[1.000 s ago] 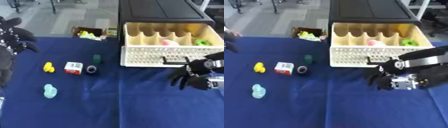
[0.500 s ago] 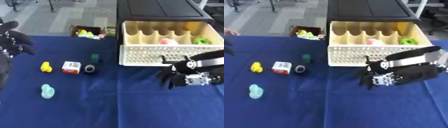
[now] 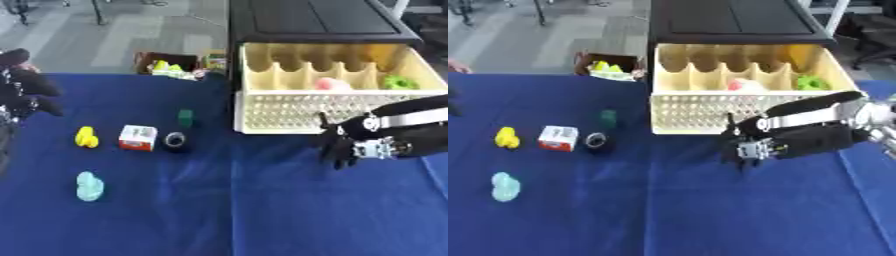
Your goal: Pick up objects from table and place into drawer.
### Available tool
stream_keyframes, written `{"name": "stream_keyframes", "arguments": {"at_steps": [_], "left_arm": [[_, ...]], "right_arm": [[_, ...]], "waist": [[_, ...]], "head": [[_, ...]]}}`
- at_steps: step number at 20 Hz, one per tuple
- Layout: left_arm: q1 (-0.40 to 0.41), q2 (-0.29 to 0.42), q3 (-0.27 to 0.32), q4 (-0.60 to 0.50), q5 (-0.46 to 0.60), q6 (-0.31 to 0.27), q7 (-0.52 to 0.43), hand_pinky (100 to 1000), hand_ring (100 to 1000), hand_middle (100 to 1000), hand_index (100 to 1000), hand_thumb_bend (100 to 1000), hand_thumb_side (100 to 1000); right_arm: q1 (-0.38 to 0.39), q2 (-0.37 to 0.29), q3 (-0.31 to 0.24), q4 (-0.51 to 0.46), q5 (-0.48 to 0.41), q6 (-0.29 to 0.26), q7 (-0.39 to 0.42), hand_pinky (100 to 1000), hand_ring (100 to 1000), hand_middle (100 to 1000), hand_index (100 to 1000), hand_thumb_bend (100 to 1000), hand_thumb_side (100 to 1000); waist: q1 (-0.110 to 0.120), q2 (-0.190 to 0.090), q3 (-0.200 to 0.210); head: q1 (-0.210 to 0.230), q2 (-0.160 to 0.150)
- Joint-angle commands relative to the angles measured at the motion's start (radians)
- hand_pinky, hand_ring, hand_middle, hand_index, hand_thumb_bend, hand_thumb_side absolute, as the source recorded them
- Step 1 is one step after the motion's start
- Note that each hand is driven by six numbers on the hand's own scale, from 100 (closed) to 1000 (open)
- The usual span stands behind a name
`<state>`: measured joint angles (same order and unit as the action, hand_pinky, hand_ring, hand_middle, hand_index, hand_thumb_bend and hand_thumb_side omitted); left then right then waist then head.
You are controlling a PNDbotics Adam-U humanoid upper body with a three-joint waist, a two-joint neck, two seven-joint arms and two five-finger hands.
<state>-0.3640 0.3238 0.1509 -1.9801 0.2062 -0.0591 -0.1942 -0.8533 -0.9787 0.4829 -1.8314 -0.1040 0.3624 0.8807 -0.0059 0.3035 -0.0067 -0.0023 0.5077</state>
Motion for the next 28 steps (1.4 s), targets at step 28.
{"name": "stream_keyframes", "arguments": {"at_steps": [28], "left_arm": [[-0.002, -0.012, 0.014, -0.02, -0.015, 0.008, -0.029, 545, 651, 596, 865, 106, 1000]], "right_arm": [[-0.085, 0.056, -0.026, 0.195, 0.183, -0.082, 0.026, 741, 772, 797, 932, 100, 1000]], "waist": [[0.002, 0.015, 0.01]], "head": [[-0.013, -0.044]]}}
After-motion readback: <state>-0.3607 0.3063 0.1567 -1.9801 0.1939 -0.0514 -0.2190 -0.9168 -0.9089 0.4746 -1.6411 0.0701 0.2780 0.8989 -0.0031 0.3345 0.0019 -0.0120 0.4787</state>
